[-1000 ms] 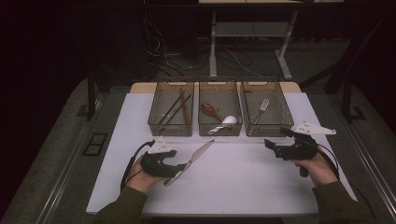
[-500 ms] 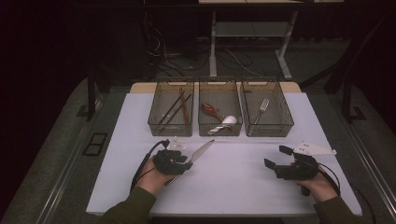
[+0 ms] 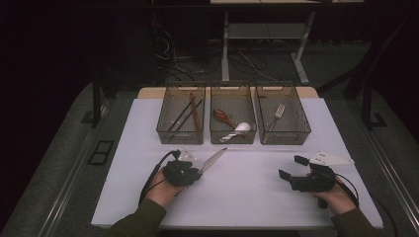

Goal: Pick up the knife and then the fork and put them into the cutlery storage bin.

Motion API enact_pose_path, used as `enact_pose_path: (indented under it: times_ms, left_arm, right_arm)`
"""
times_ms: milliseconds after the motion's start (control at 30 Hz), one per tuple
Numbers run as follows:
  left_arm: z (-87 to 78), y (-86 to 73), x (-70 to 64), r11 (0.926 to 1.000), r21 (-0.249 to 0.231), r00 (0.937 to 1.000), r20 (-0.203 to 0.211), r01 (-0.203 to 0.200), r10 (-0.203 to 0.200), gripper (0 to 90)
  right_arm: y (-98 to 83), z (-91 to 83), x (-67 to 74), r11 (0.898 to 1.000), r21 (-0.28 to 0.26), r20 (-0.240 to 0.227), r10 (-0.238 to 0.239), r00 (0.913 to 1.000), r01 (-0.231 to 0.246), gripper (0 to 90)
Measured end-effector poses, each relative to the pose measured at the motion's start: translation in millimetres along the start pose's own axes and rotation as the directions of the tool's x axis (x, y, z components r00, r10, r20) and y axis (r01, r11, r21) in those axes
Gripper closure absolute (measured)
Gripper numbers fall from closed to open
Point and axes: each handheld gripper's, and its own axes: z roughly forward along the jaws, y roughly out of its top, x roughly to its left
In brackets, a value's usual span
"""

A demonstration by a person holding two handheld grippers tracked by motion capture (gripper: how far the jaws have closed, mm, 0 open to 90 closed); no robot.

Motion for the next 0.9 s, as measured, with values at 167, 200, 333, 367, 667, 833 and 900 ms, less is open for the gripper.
enact_pose_path:
  times_ms: [167,200,333,367,667,833,900]
  left_arm:
    - [-0.3,0.3,0.7,0.9999,0.009,0.9999,0.006,0.014,-0.015,76.9]
    - [-0.5,0.6,1.2,0.9997,0.014,0.9998,0.007,0.018,-0.018,77.2]
    - [0.1,-0.1,2.1,0.9998,0.006,0.9997,0.009,0.021,-0.021,79.1]
    - [0.3,-0.6,1.8,0.9996,0.001,0.9995,0.011,0.028,-0.028,79.1]
    - [-1.1,-4.1,2.5,0.9997,-0.019,0.9998,0.005,-0.017,0.017,79.5]
    - [-2.8,-4.1,1.3,0.9995,-0.025,0.9998,0.001,-0.021,0.021,79.4]
    - [-5.7,-3.4,0.8,0.9989,-0.046,0.9999,0.003,-0.01,0.01,79.4]
  right_arm:
    - [-0.7,1.2,-0.2,1.0,0.004,0.001,-0.012,0.9999,0.012,15.2]
    - [-1.0,1.4,-0.1,1.0,0.007,0.002,-0.012,0.9999,0.012,15.2]
    - [-1.8,2.7,-0.4,1.0,0.012,0.002,-0.023,0.9997,0.023,15.2]
    - [-1.8,3.1,-0.2,1.0,0.015,0.001,-0.023,0.9997,0.023,15.2]
    - [-1.8,4.7,1.5,0.999,0.023,-0.004,-0.028,0.9996,0.028,15.2]
    - [-1.8,4.3,0.3,0.999,0.018,-0.003,-0.028,0.9996,0.028,15.2]
    - [-1.7,4.2,0.1,0.999,0.018,-0.003,-0.027,0.9996,0.027,15.2]
